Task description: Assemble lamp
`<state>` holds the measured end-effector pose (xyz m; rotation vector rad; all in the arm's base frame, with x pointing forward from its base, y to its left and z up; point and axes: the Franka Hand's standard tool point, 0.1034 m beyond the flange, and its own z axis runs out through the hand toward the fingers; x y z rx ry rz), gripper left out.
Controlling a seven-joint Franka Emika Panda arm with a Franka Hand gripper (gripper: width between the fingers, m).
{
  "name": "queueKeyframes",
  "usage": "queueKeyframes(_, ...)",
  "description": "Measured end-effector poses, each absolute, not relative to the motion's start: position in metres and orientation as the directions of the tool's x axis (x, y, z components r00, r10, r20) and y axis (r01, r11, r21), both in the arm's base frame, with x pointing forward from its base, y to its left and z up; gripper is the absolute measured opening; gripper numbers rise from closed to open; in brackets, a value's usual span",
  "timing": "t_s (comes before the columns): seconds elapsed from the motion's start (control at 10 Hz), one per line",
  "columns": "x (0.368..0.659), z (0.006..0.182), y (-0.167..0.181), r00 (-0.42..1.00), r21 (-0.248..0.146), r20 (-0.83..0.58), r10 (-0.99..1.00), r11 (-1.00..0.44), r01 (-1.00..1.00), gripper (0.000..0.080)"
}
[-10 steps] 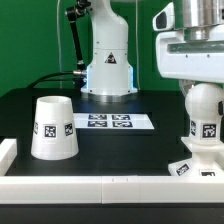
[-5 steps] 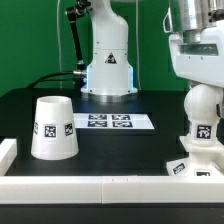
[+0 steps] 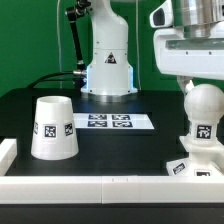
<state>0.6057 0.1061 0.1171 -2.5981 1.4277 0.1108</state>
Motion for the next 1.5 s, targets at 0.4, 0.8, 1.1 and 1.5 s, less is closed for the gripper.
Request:
queueKeyframes(0.4, 0.601, 0.119, 0.108, 0.823, -0.114, -0.083, -0.562, -0.815, -0.568, 0.0698)
queueKeyframes(0.8, 0.581, 0.124, 0.119, 0.987, -0.07, -0.003, -0.159, -0.985, -0.159, 0.0698)
queueKeyframes(1.1, 0.575, 0.121, 0.118, 0.99, -0.068, -0.005, -0.139, -0.988, -0.139, 0.0698)
queueKeyframes(1.5, 0.552, 0.113, 0.106, 0.999, -0.026, 0.016, 0.032, -0.999, 0.033, 0.0698)
